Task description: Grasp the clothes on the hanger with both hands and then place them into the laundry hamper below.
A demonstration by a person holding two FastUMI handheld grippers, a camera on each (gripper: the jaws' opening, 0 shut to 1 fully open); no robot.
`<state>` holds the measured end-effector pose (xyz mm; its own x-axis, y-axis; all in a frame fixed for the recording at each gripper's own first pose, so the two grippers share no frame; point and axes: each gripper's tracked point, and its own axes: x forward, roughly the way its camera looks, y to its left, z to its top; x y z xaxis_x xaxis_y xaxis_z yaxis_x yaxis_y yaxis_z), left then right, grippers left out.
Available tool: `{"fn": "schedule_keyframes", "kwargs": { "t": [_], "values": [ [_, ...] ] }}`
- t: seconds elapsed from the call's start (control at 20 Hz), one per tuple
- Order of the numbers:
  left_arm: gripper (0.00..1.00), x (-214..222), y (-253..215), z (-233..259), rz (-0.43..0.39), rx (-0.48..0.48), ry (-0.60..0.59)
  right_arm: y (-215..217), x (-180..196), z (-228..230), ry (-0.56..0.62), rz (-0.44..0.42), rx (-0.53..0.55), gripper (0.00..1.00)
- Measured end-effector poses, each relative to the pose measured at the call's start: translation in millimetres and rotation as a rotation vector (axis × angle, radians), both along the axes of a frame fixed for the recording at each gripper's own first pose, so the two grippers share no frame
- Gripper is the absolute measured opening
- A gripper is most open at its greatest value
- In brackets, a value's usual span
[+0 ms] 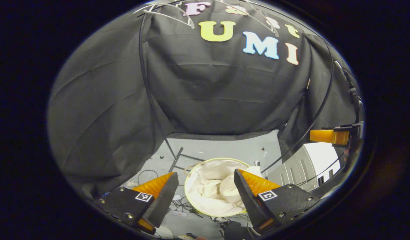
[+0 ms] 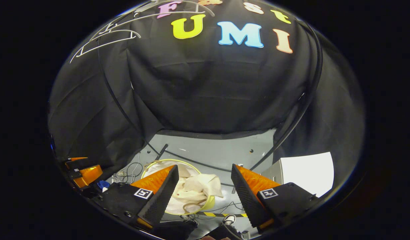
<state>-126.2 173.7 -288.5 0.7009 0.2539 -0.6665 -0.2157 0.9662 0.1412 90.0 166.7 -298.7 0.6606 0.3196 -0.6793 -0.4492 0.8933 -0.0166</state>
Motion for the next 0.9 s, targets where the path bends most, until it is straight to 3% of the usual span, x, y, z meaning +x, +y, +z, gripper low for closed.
{"fn": "schedule_keyframes", "kwargs": {
  "t": [0.4,0.65,0.8,0.9],
  "values": [
    [0.98,24.4,-87.7,69.8,0.04,0.149,-0.111,-86.7,26.9,56.7,-0.144,0.024,0.063,1.0],
    [1.0,60.1,-175.6,150.6,0.013,0.225,-0.299,-142.8,45.6,96.1,-0.255,0.015,0.114,1.0],
    [1.0,72.7,-226.3,205.9,0.004,0.258,-0.46,-163.3,60.7,144.4,-0.39,0.04,0.148,0.96],
    [1.0,78.4,-256.3,237.5,-0.003,0.232,-0.542,-173.6,71.5,181.4,-0.5,0.039,0.167,0.96]
  ]
}}
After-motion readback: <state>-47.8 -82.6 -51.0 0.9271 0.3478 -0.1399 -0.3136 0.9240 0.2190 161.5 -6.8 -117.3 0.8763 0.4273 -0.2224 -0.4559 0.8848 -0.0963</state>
